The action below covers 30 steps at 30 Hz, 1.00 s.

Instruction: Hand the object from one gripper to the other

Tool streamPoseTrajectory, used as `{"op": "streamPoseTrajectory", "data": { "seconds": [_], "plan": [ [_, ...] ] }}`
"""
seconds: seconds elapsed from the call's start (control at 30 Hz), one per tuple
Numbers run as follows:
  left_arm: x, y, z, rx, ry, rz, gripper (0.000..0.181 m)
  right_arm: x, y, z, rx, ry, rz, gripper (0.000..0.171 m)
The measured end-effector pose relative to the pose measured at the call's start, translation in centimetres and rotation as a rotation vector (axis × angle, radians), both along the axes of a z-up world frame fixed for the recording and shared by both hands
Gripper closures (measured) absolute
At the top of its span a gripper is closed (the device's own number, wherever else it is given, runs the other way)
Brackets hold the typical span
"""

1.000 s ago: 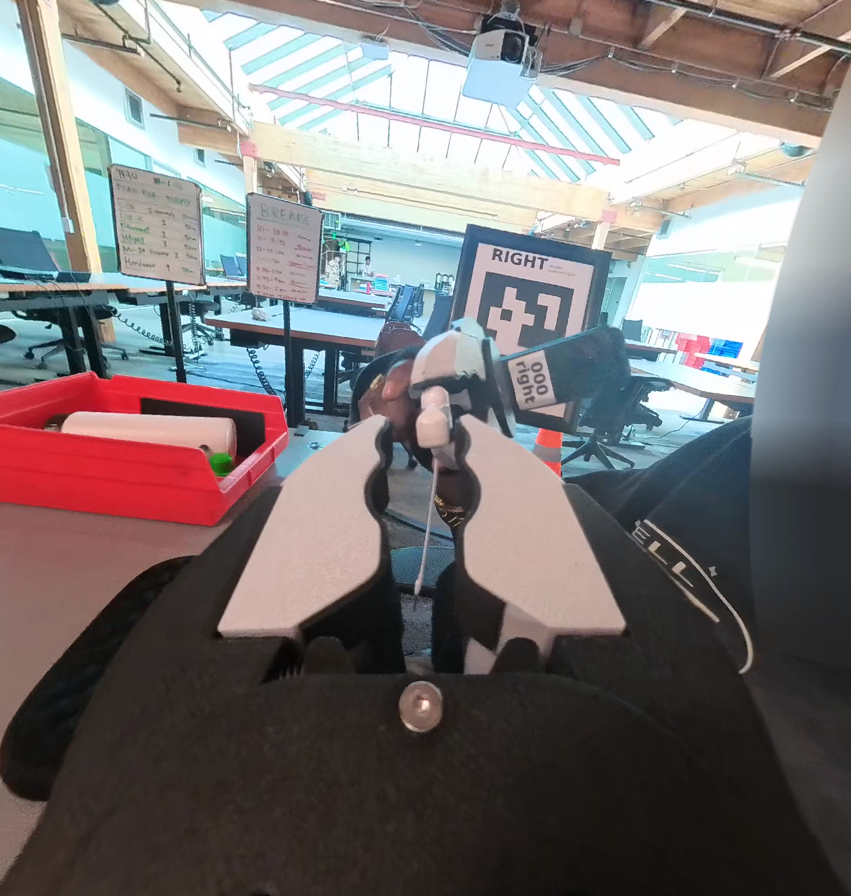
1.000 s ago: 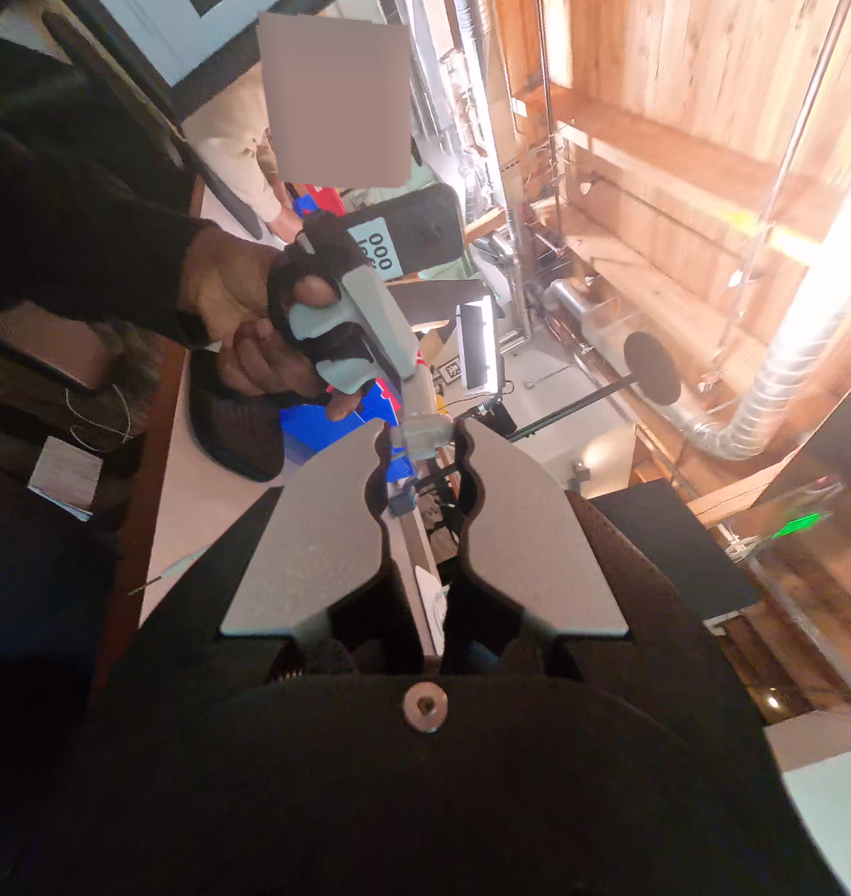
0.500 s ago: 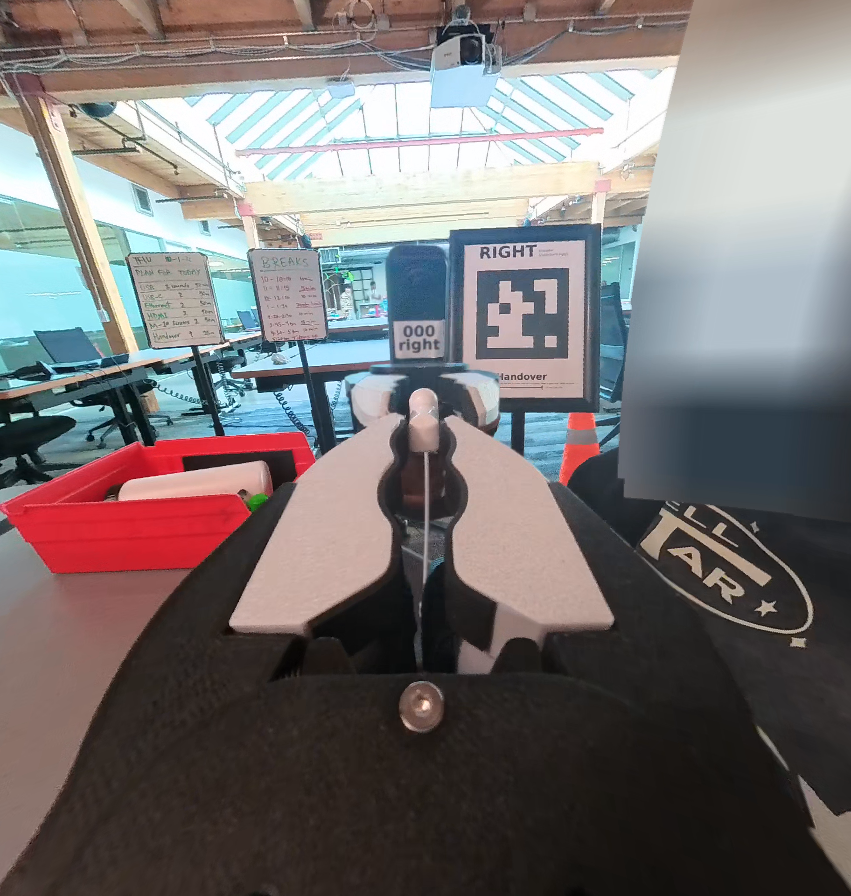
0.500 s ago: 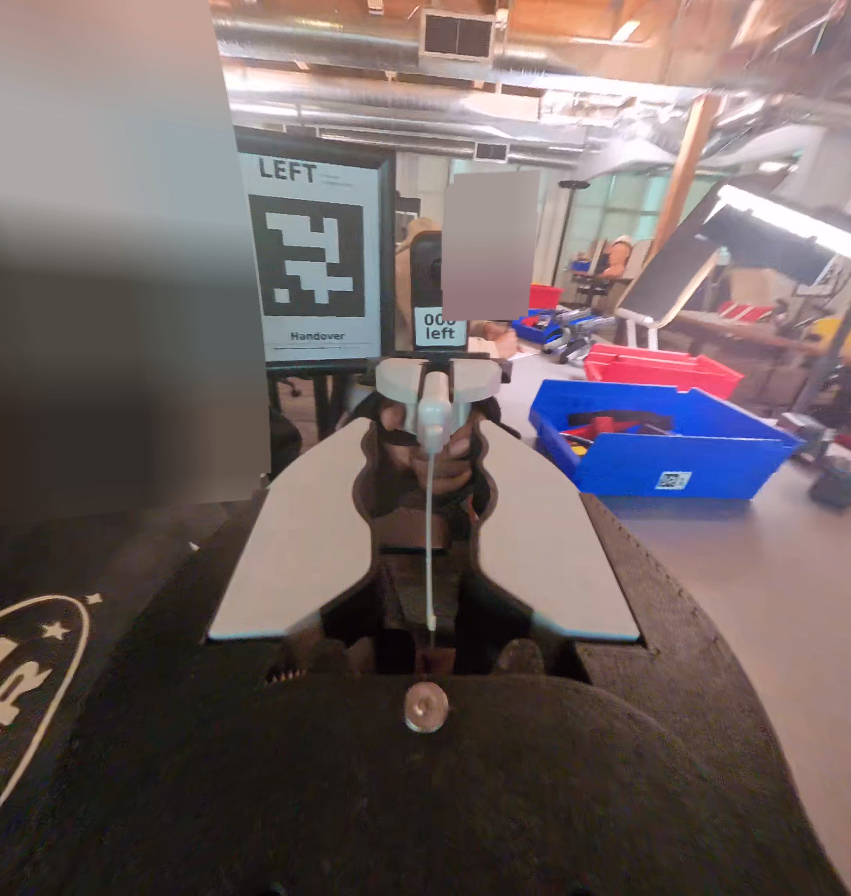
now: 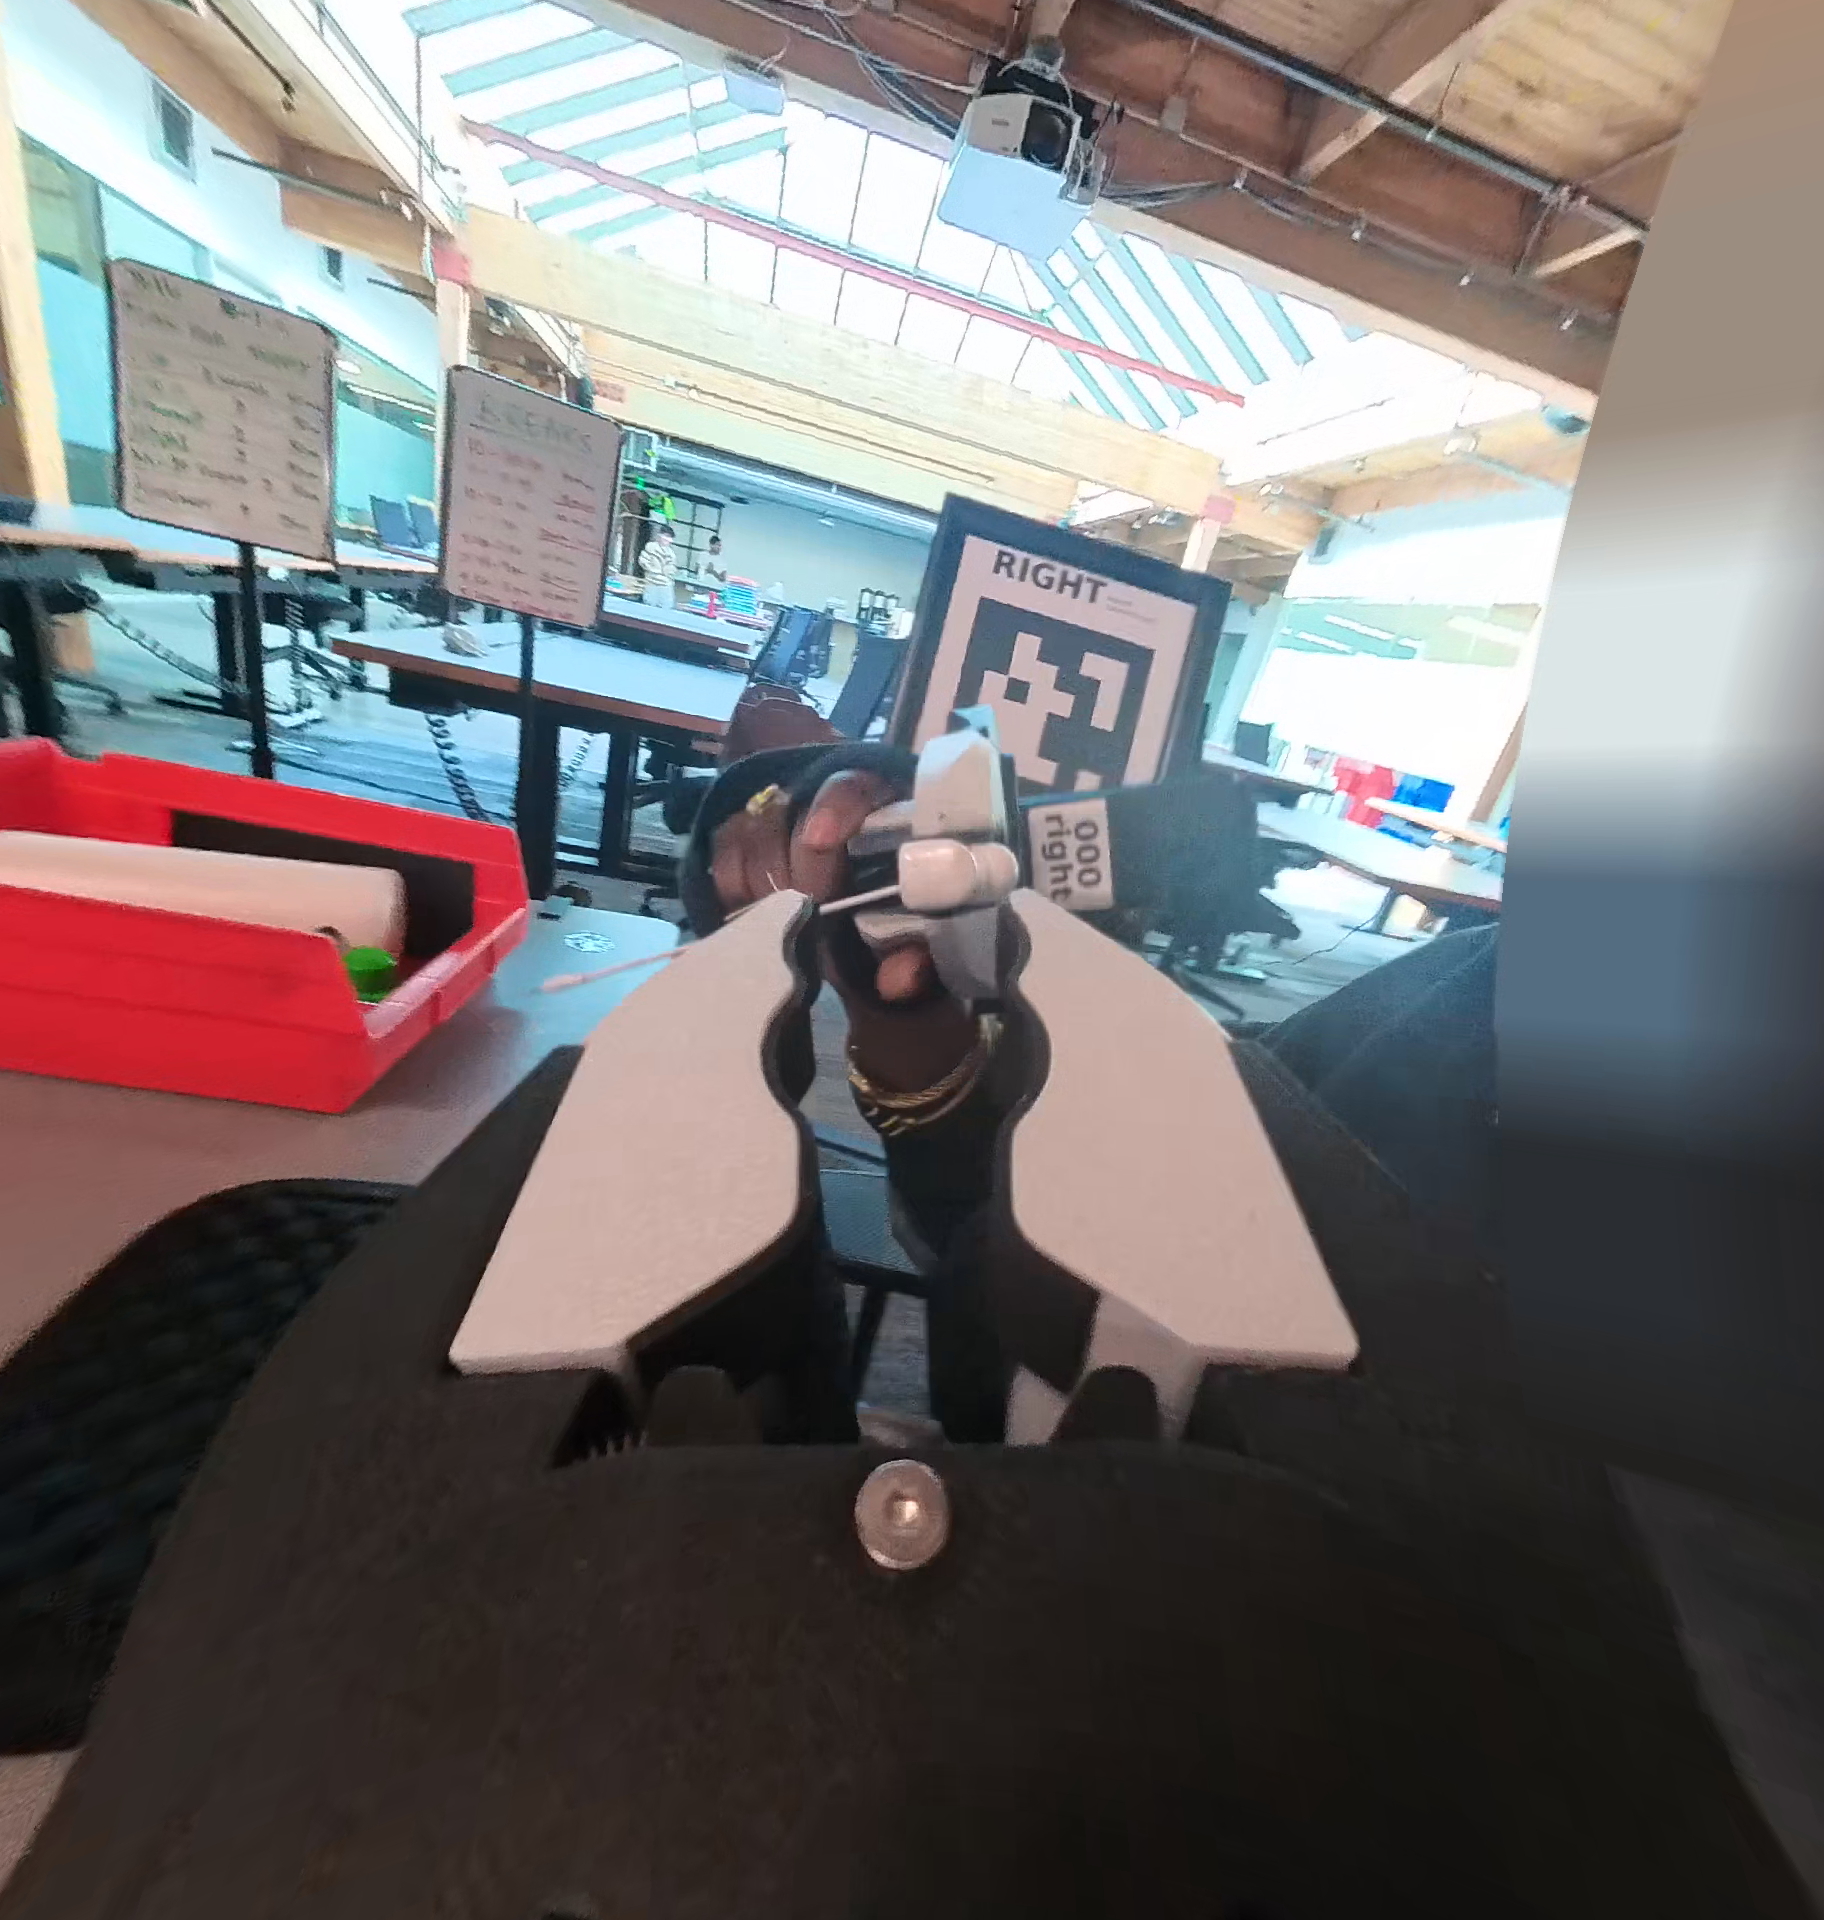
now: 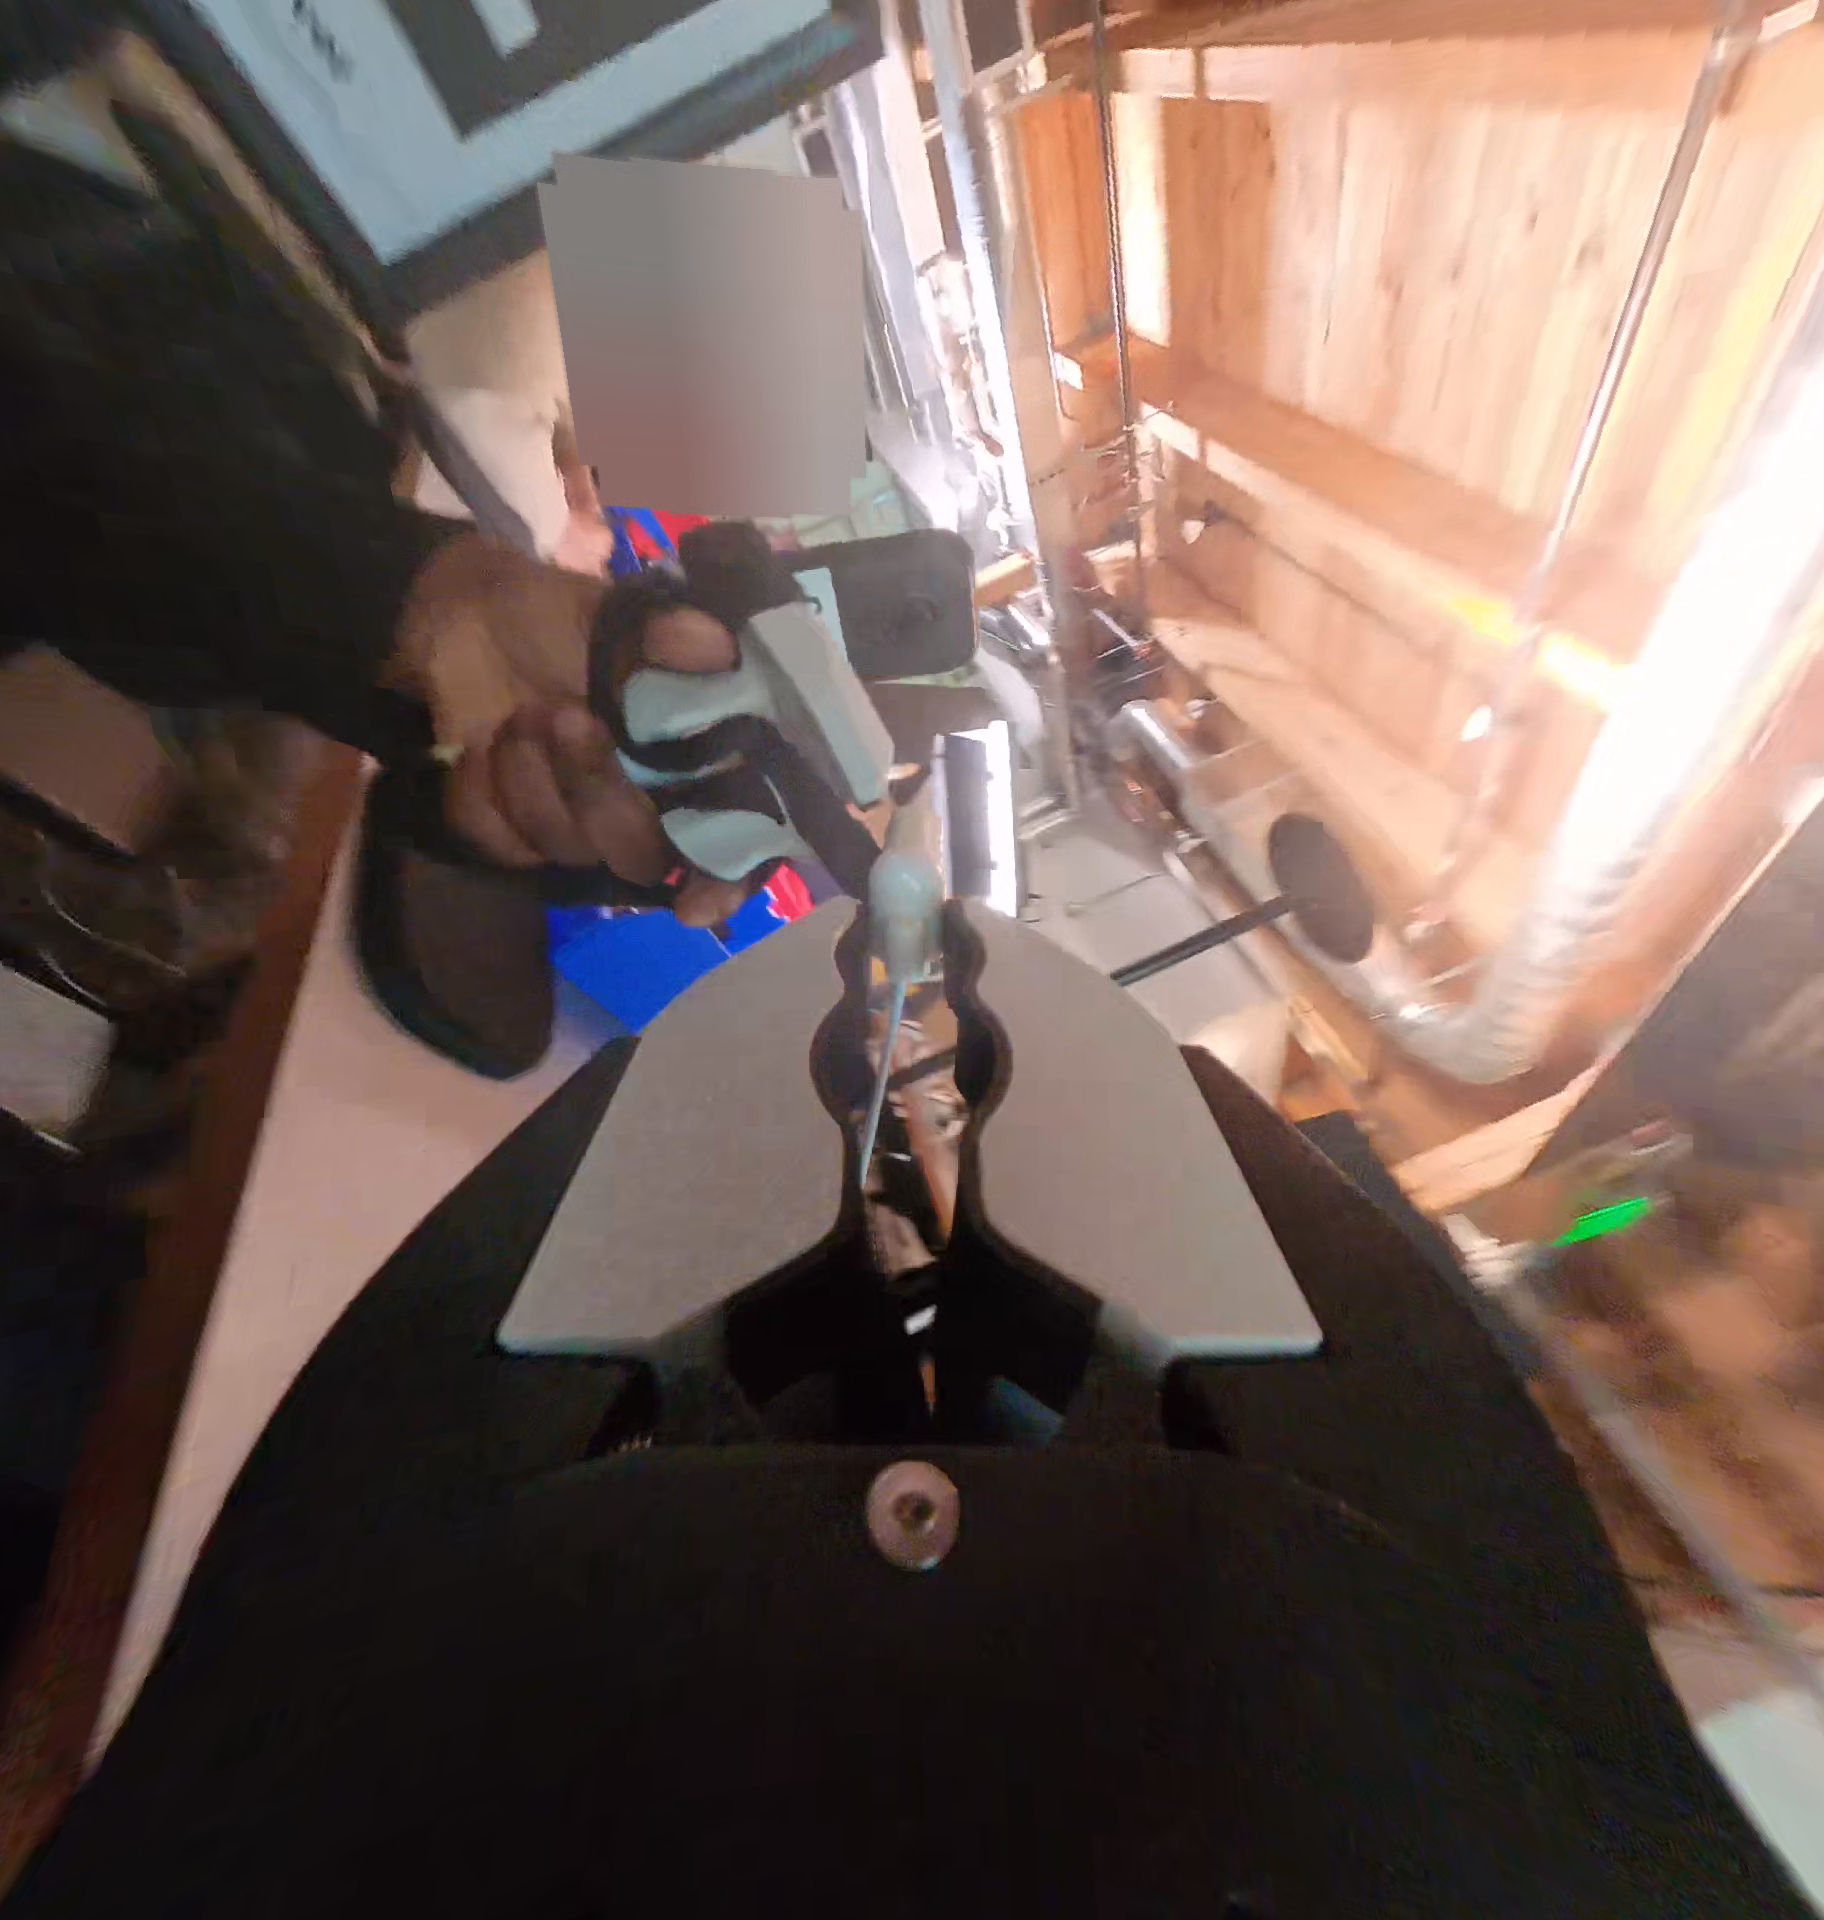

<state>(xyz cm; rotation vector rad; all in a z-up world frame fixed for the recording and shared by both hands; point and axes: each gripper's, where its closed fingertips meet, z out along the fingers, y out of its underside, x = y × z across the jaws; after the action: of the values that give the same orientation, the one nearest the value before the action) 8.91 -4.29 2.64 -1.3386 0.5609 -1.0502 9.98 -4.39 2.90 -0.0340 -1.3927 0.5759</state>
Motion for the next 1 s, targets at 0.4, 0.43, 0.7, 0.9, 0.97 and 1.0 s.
{"op": "streamPoseTrajectory", "data": {
  "seconds": [0.4, 0.43, 0.7, 0.9, 0.97, 1.0],
  "plan": [
    [0.6, -1.0, 0.1, 0.034, 0.016, -0.061, 0.167, -0.3, -0.8, -0.9, 0.225, 0.066, -0.083, 0.158],
    [0.5, -1.0, 0.3, 0.076, 0.023, -0.044, 0.167, -0.4, -0.6, -0.6, 0.189, 0.068, -0.088, 0.157],
    [-1.1, -1.8, 2.4, 0.496, 0.157, 0.201, 0.167, 0.3, 1.5, 2.6, -0.956, -0.353, 0.397, 0.13],
    [-0.4, -1.8, 1.8, 0.616, 0.306, 0.27, 0.167, -0.6, 0.4, 0.9, -1.414, -0.792, 0.74, 0.132],
    [-0.2, -1.7, 1.5, 0.619, 0.331, 0.27, 0.167, -0.9, -0.1, 0.7, -1.436, -0.827, 0.765, 0.137],
    [-0.1, -1.6, 1.3, 0.618, 0.339, 0.269, 0.167, -1.0, -0.3, 0.5, -1.436, -0.842, 0.767, 0.141]
  ]
}}
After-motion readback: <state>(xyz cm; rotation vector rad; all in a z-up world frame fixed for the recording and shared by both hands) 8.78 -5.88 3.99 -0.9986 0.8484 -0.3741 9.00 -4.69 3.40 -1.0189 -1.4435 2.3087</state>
